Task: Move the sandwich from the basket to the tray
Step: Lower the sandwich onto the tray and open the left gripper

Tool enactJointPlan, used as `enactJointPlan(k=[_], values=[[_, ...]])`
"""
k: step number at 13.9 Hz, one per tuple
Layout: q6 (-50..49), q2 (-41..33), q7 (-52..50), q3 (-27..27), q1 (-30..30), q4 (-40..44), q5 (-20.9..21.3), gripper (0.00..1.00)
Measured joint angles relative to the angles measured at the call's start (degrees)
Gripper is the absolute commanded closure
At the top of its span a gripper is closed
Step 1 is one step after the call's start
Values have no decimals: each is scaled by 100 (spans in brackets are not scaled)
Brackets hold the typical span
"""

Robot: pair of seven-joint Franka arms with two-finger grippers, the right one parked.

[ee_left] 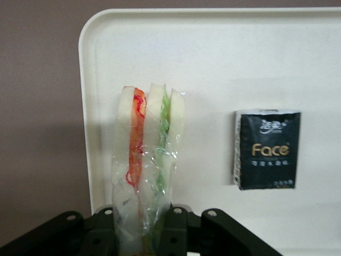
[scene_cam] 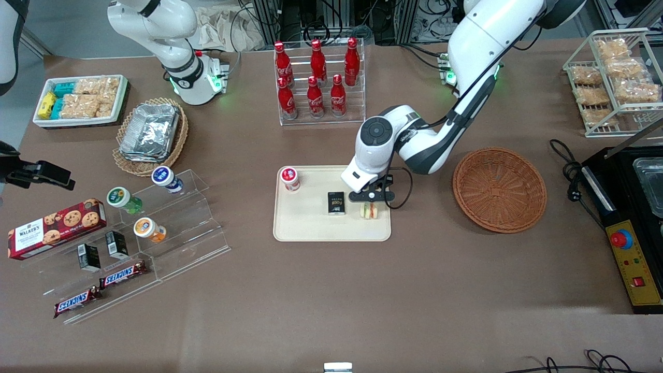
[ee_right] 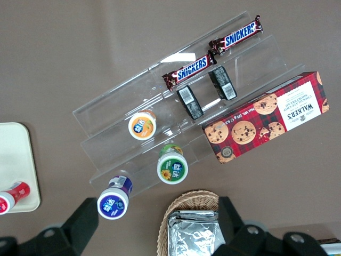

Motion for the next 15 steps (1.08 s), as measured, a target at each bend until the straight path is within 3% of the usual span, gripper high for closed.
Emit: enactJointPlan(k=[1,2,3,7,15], values=[[1,51,-154,0,0,15,96,97],[0,81,-287,0,0,27,188,59],[-1,103,-369,1,0,36,282,1],[-1,171,-594,22,2,69,459,0],[-1,92,-827,26,121,455,399,0]])
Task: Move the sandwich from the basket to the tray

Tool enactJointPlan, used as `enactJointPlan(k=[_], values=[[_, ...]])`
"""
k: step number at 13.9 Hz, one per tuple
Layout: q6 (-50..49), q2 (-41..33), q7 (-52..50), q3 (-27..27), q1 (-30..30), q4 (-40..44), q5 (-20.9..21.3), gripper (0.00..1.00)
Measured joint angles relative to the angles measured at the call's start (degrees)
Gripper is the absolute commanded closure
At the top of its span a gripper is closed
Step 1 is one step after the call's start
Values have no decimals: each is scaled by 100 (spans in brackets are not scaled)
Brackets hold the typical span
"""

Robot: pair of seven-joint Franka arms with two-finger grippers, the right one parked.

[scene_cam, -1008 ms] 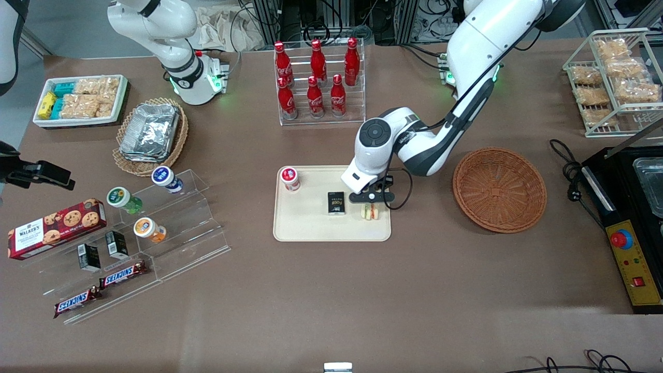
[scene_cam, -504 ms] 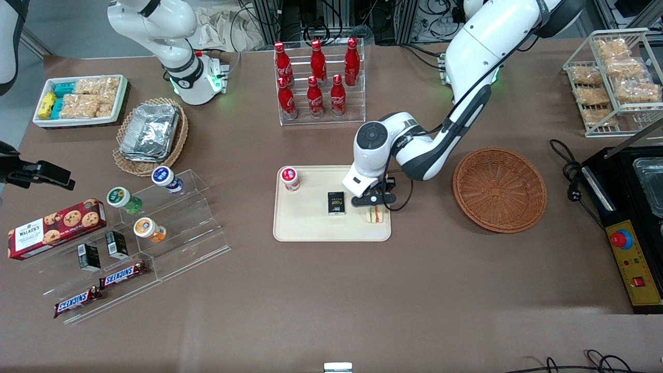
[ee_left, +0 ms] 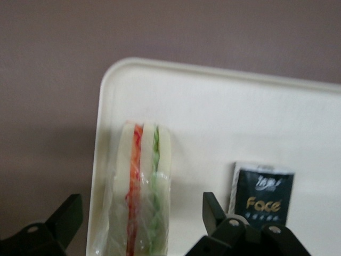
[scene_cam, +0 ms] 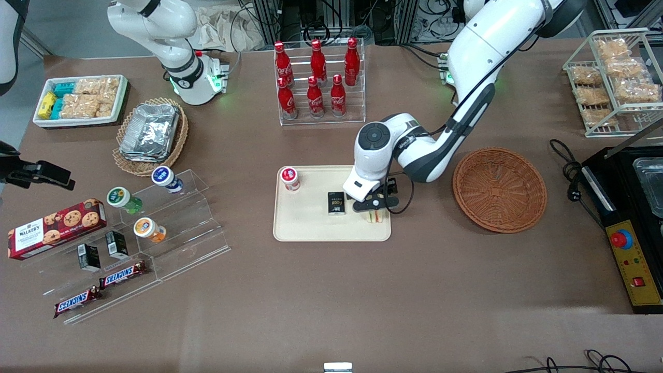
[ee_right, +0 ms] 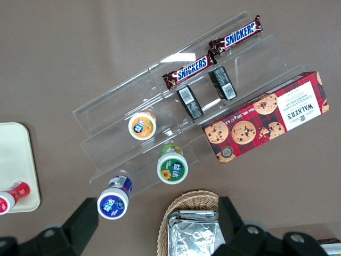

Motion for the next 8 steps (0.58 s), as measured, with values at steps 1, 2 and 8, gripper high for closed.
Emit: enactJointPlan(k=[1,2,8], values=[[-20,-96,0,0,50,74,-55,0],[-91,-233,0,-3,81,110,-89,0],[-1599,-1108,2,-25,106,804,-622,0]])
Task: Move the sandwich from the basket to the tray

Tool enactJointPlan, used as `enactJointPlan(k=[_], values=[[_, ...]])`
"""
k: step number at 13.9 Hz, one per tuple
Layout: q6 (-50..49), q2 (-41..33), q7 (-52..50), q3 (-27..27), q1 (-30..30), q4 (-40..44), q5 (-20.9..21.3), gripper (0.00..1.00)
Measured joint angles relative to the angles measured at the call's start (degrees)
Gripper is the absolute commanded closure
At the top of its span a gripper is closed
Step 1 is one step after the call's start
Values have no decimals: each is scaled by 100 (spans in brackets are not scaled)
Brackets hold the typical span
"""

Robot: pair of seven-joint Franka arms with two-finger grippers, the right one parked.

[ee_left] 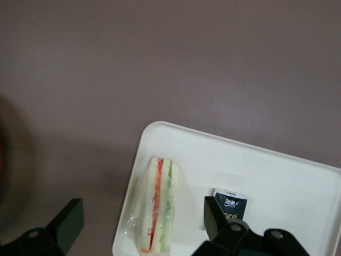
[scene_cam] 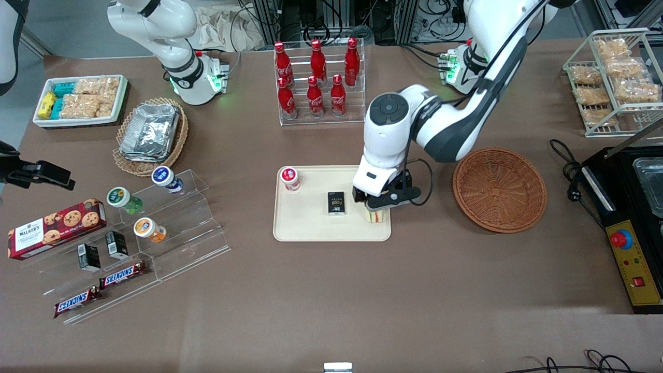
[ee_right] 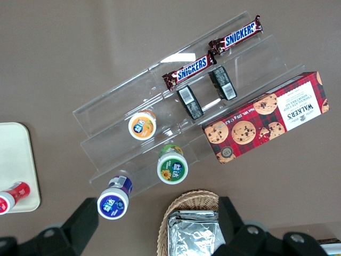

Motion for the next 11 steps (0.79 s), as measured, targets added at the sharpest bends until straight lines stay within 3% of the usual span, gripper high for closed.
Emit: enactJointPlan(k=[4,6,8,11], values=[[-1069,-587,451,7,142,480,-551,0],[-1560,-1052,1159,108,423,510,-1057,0],[-2050,-1568,2105,681,510,498,-1483,0],[-2496,-2231,3679,1576,512,239,-1659,0]])
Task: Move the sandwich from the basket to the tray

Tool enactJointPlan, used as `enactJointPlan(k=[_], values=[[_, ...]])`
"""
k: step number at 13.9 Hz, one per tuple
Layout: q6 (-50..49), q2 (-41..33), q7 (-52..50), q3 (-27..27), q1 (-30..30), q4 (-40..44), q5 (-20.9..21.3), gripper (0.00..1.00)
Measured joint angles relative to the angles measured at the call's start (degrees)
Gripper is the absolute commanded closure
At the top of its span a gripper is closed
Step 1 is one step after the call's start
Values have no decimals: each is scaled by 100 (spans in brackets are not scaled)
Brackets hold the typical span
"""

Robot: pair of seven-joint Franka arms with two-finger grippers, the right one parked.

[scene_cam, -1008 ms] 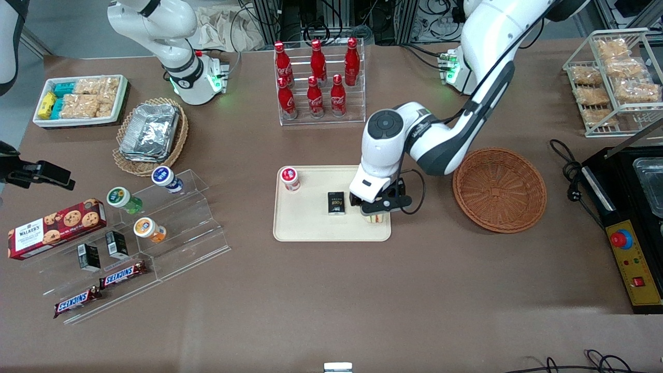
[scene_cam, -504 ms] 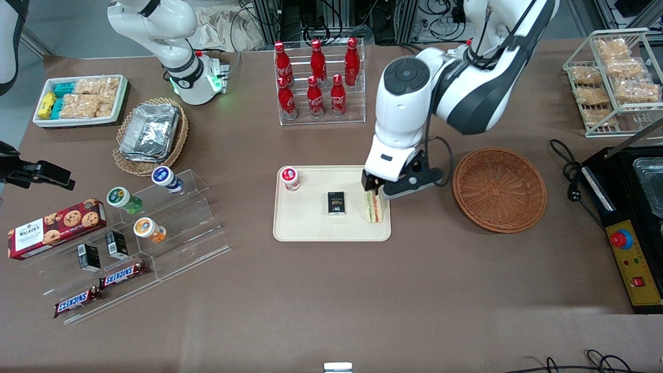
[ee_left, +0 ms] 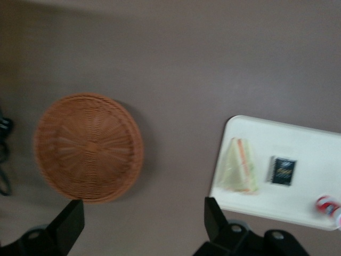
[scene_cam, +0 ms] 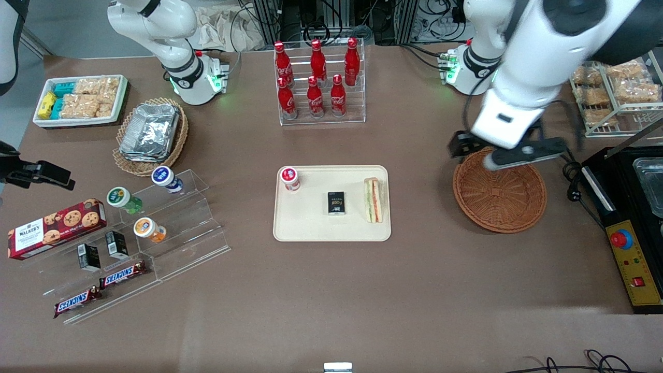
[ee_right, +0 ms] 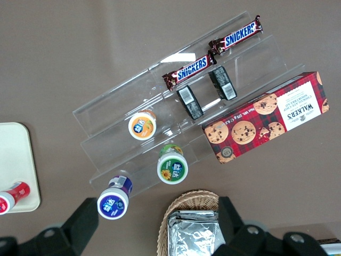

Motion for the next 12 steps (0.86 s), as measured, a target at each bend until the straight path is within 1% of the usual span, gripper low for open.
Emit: enactJointPlan(k=[3,6,8,12], values=[[-288,-448,1652,684,5,-336,-21,0],[-347,-517,2717,1079,7,-462,-28,0],[-347,-495,3035,1250,8,-481,-30,0],[-339,-444,3146,1303,7,-397,-33,0]])
